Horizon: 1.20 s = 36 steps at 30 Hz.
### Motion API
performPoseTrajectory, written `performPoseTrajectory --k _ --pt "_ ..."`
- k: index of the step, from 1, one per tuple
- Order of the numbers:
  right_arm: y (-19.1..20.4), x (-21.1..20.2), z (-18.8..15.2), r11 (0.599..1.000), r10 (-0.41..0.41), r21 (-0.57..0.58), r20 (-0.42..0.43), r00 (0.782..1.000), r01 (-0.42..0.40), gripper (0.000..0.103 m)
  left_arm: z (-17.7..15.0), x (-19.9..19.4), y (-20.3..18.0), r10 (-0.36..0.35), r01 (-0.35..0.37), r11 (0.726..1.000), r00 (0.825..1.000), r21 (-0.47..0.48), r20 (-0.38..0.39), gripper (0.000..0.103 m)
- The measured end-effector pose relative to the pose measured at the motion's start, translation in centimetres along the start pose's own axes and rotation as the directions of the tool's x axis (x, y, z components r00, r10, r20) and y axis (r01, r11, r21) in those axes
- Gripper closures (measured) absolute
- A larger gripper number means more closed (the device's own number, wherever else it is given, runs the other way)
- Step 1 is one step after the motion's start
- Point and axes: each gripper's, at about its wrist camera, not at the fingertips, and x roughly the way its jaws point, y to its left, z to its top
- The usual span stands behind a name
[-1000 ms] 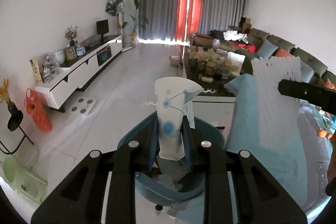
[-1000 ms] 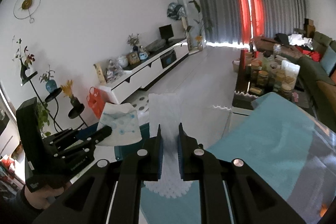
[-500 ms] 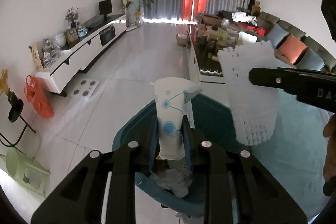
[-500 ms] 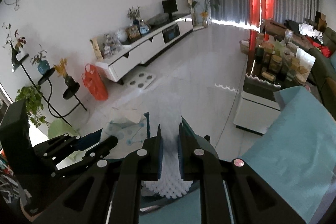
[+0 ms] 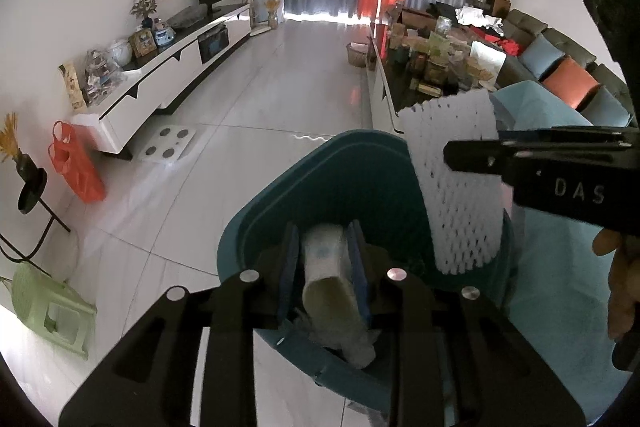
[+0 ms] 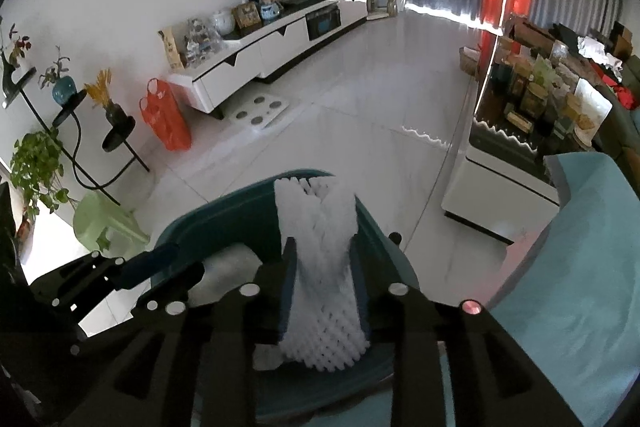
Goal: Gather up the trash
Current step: 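Carry the foam net and paper cup to the teal bin and open both grippers, then return both tools over the table toward the orange peels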
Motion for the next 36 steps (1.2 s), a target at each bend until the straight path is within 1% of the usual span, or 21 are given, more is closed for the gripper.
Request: performPoseTrajectory --k 1,2,4,5,6,7,9,11,12,15,16,18,19,21,23,25,31,33,36 --pt "0.0 0.0 0.0 1.0 -0.002 0.001 0.0 1.0 0.002 0.067 -0.1 0.2 0.0 0.001 -0.001 1.0 1.0 -0.002 0.001 0.075" --pt "0.0 0.0 0.0 1.0 -0.002 0.003 0.001 1.0 0.002 0.062 -0.3 -0.1 -0.1 0.001 -0.001 1.0 1.0 -0.006 0.003 0.071" --pt "-0.1 -0.3 0.0 1.0 -0.001 0.008 0.008 1.0 0.001 0.062 -0.5 -0.6 0.1 0.001 0.0 1.0 1.0 -0.022 0.016 0.067" --pt "-0.1 -0.4 0.0 1.0 0.001 0.009 0.006 1.0 -0.001 0.055 -0.7 -1.0 0.2 0.005 -0.004 1.0 1.0 -0.031 0.024 0.061" --pt "-0.1 -0.6 0.0 1.0 0.002 0.01 0.01 1.0 -0.002 0.051 -0.8 -1.4 0.4 0.004 -0.003 0.999 1.0 -0.039 0.028 0.057" --pt "0.0 -0.7 0.1 1.0 -0.002 0.011 0.018 1.0 0.002 0.045 -0.7 -1.7 0.6 0.002 -0.001 0.999 0.999 -0.051 0.035 0.056" --pt "0.0 -1.0 0.1 1.0 0.002 0.02 0.025 1.0 -0.003 0.037 -0.7 -2.6 0.5 0.007 -0.005 0.998 0.999 -0.059 0.048 0.048" --pt "0.0 -1.4 0.1 1.0 0.006 0.018 0.037 0.999 -0.007 0.035 -0.9 -3.6 0.6 0.007 -0.003 0.997 0.998 -0.073 0.059 0.045" --pt "0.0 -1.5 0.1 1.0 0.008 0.017 0.041 0.999 -0.008 0.034 -1.1 -3.9 0.8 0.008 -0.003 0.997 0.998 -0.077 0.065 0.04" --pt "0.0 -2.3 -0.1 1.0 0.013 0.022 0.058 0.998 -0.015 0.032 -1.0 -5.0 1.1 0.008 -0.001 0.996 0.996 -0.091 0.085 0.031" --pt "0.0 -2.5 -0.2 1.0 0.013 0.023 0.064 0.998 -0.015 0.028 -1.0 -5.4 1.2 0.008 0.001 0.995 0.996 -0.099 0.092 0.029" --pt "0.1 -3.2 -0.4 0.999 0.024 0.028 0.086 0.996 -0.027 0.025 -1.1 -6.4 1.2 0.009 0.003 0.994 0.994 -0.108 0.108 0.019" --pt "0.0 -3.6 -0.5 0.999 0.028 0.029 0.095 0.995 -0.031 0.023 -1.3 -7.0 1.3 0.007 0.007 0.993 0.993 -0.116 0.122 0.017" --pt "-0.2 -4.5 -0.9 0.999 0.038 0.034 0.118 0.992 -0.042 0.018 -1.3 -7.9 1.2 0.005 0.012 0.992 0.991 -0.122 0.135 0.008" --pt "-0.4 -5.2 -1.2 0.998 0.047 0.037 0.133 0.99 -0.052 0.01 -1.3 -9.1 1.2 0.004 0.017 0.991 0.988 -0.129 0.156 0.007" --pt "-0.8 -6.0 -1.6 0.998 0.042 0.043 0.149 0.988 -0.049 0.007 -1.3 -10.2 1.1 0.004 0.02 0.991 0.985 -0.136 0.173 0.006" --pt "-2.0 -8.5 -3.5 0.997 0.034 0.068 0.2 0.979 -0.048 0.007 -1.4 -13.5 0.8 0.004 0.035 0.985 0.975 -0.17 0.222 0.006" --pt "-2.3 -9.6 -4.2 0.996 0.031 0.075 0.222 0.975 -0.049 0.007 -1.4 -14.9 0.7 0.002 0.043 0.983 0.969 -0.176 0.246 0.006" --pt "-3.1 -11.8 -5.7 0.994 0.021 0.098 0.265 0.964 -0.049 0.007 -1.5 -16.9 -0.5 -0.011 0.06 0.984 0.959 -0.167 0.283 0.006"
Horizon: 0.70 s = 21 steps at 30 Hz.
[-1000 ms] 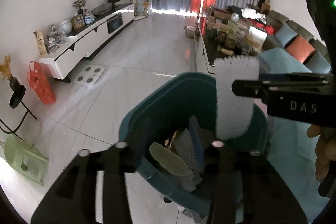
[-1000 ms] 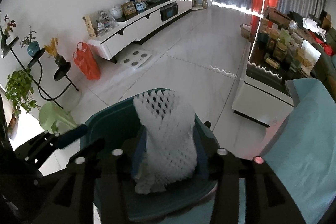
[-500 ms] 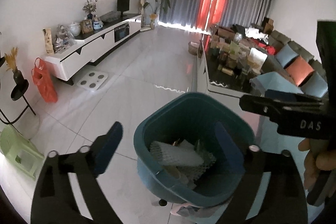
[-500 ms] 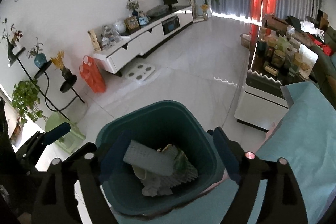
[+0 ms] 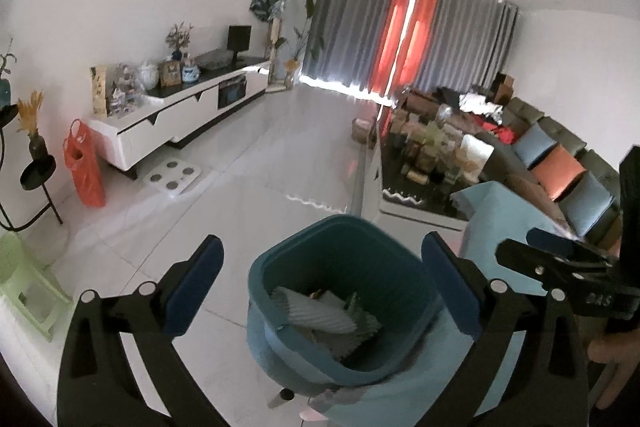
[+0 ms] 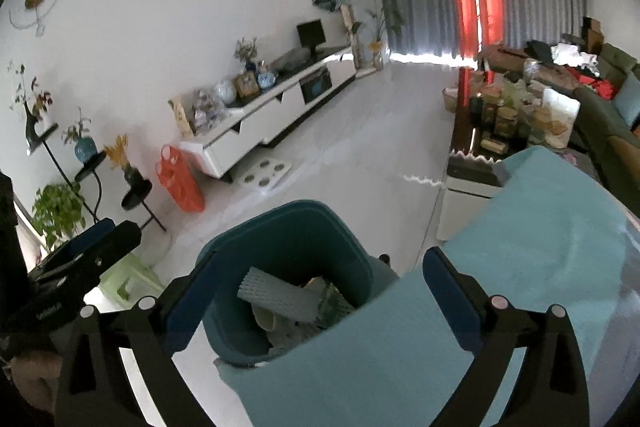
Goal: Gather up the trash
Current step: 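Return both tools over the table toward the orange peels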
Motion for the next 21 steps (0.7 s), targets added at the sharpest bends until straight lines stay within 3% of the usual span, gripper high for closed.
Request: performPoseTrajectory --k 9,14,21 --pt "-3.6 -9.6 -4.2 0.993 -0.064 0.103 0.152 0.986 0.049 0.007 -0.2 -3.7 -6.8 -0.137 0.133 0.989 0.988 0.066 0.069 0.005" --pt "-5.4 -14.1 -6.8 0.983 -0.132 0.15 0.203 0.97 0.103 0.007 -1.3 -5.4 -12.4 -0.263 0.254 0.959 0.963 0.13 0.062 0.005" --pt "-6.4 -19.6 -10.6 0.962 -0.247 0.186 0.268 0.931 0.202 0.007 -3.5 -7.7 -19.3 -0.394 0.379 0.9 0.919 0.216 0.028 0.005"
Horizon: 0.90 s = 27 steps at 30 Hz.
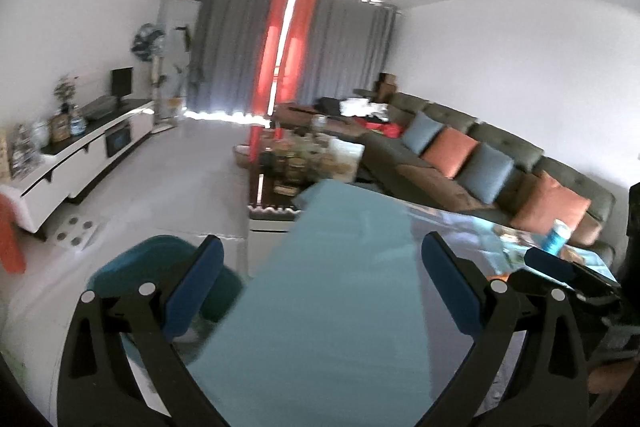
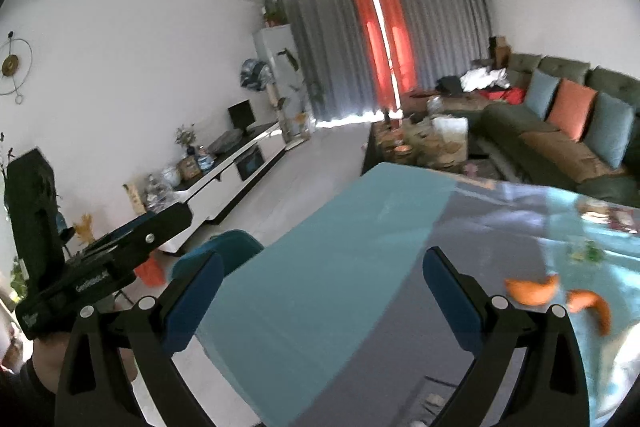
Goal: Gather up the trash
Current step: 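Return both tools over the table toward the orange peels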
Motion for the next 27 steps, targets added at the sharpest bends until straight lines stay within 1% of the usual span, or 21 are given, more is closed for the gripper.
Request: performPoseTrajectory --k 1,6,11,12,13,16,20,23,25,27 --pt "-0.3 -0.6 -0.3 1.0 -0.015 -0.003 0.007 1.0 0.015 0.007 -0.2 -0.1 -1.2 -0.028 0.028 1.0 1.0 0.009 -0.003 0.005" --pt "-1.9 -3.5 -1.9 0.996 -0.089 0.01 0.032 0.996 0.089 0.007 -1.1 0.2 -5.8 -0.092 0.093 0.995 0.996 0.047 -0.018 0.005" --pt "-4.0 -6.4 -3.9 0.983 -0.181 0.026 0.051 0.982 0.179 0.007 -2.3 0.9 -9.3 -0.16 0.163 0.984 0.986 0.071 -0.048 0.005" --pt "-4.3 -6.7 -4.1 0.98 -0.199 0.027 0.051 0.979 0.197 0.007 -2.4 0.9 -9.2 -0.171 0.174 0.982 0.984 0.076 -0.052 0.005" --pt "-4.9 -7.4 -4.6 0.971 -0.238 0.029 0.053 0.97 0.236 0.007 -2.8 1.0 -10.0 -0.183 0.187 0.978 0.981 0.087 -0.06 0.005" --pt "-6.3 -9.1 -5.6 0.956 -0.29 0.048 0.053 0.955 0.288 0.007 -3.4 1.7 -11.8 -0.222 0.23 0.967 0.971 0.112 -0.085 0.005" --pt "-8.4 -11.1 -6.5 0.928 -0.368 0.078 0.047 0.928 0.364 0.007 -4.7 1.8 -13.8 -0.258 0.271 0.952 0.96 0.14 -0.107 0.005" --pt "-9.8 -12.2 -6.7 0.913 -0.403 0.095 0.046 0.914 0.397 0.007 -5.3 2.4 -15.1 -0.279 0.298 0.942 0.951 0.153 -0.131 0.005" --pt "-11.0 -12.7 -6.8 0.898 -0.435 0.096 0.043 0.899 0.43 0.007 -5.6 3.1 -15.9 -0.288 0.309 0.937 0.947 0.163 -0.143 0.005" --pt "-12.1 -12.7 -6.5 0.889 -0.453 0.091 0.034 0.891 0.448 0.007 -5.8 3.5 -16.3 -0.301 0.327 0.929 0.94 0.171 -0.163 0.005"
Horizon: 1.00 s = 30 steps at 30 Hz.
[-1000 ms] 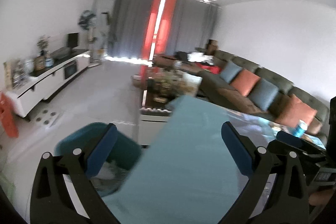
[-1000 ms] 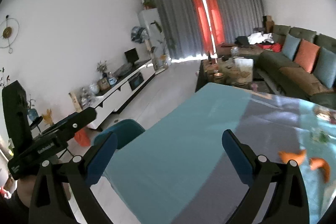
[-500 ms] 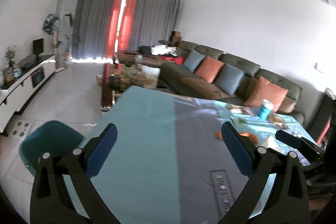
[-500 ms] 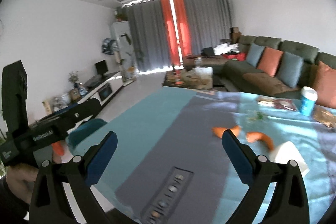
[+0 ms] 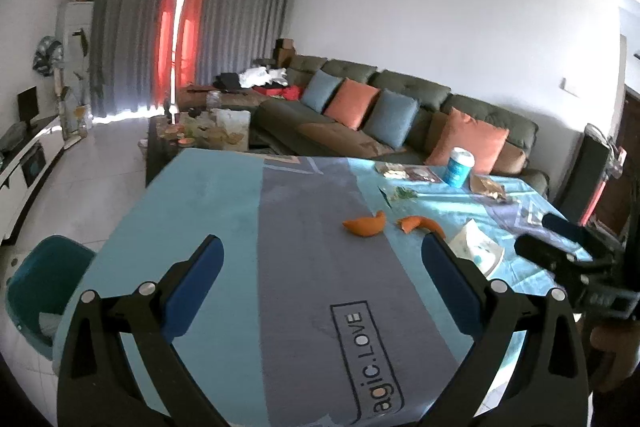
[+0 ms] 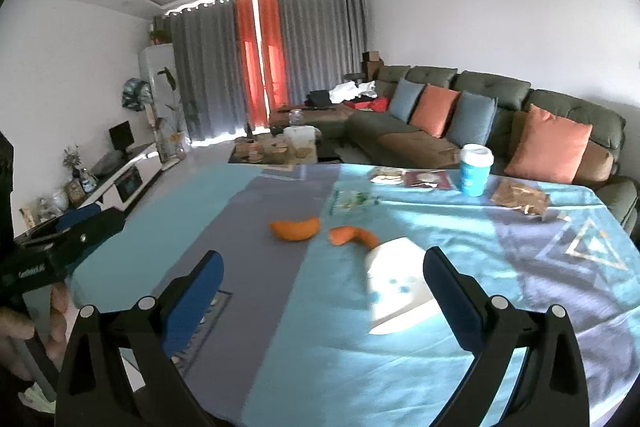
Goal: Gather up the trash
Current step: 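Return both tools over the table toward the orange peels, then grasp an orange peel with the left gripper while the right grasps the other peel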
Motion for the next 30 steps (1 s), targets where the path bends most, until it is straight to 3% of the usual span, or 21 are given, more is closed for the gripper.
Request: performPoseTrajectory --k 7,13,18,24,30 --pt "-1.9 3.9 1.8 0.997 -0.033 -0.072 -0.07 0.997 0.028 0.007 0.5 4.5 -1.3 -0.034 0.036 0.998 0.998 0.05 -0.053 0.005" --pt "-2.9 8.7 4.0 0.991 -0.037 -0.134 -0.188 0.982 0.012 0.007 1.2 10.4 -2.3 -0.064 0.075 0.994 0.989 0.081 -0.133 0.005" --pt "-3.1 12.8 4.9 0.984 -0.015 -0.172 -0.308 0.951 -0.041 0.01 1.4 15.0 -3.2 -0.076 0.099 0.989 0.976 0.106 -0.204 0.006" --pt "-3.0 16.9 5.0 0.973 -0.002 -0.207 -0.441 0.898 -0.099 0.015 1.8 20.0 -3.9 -0.07 0.111 0.986 0.951 0.121 -0.301 0.006" --pt "-2.9 19.0 5.0 0.963 0.0 -0.231 -0.516 0.857 -0.14 0.021 2.1 23.3 -4.1 -0.078 0.134 0.981 0.932 0.139 -0.353 0.006"
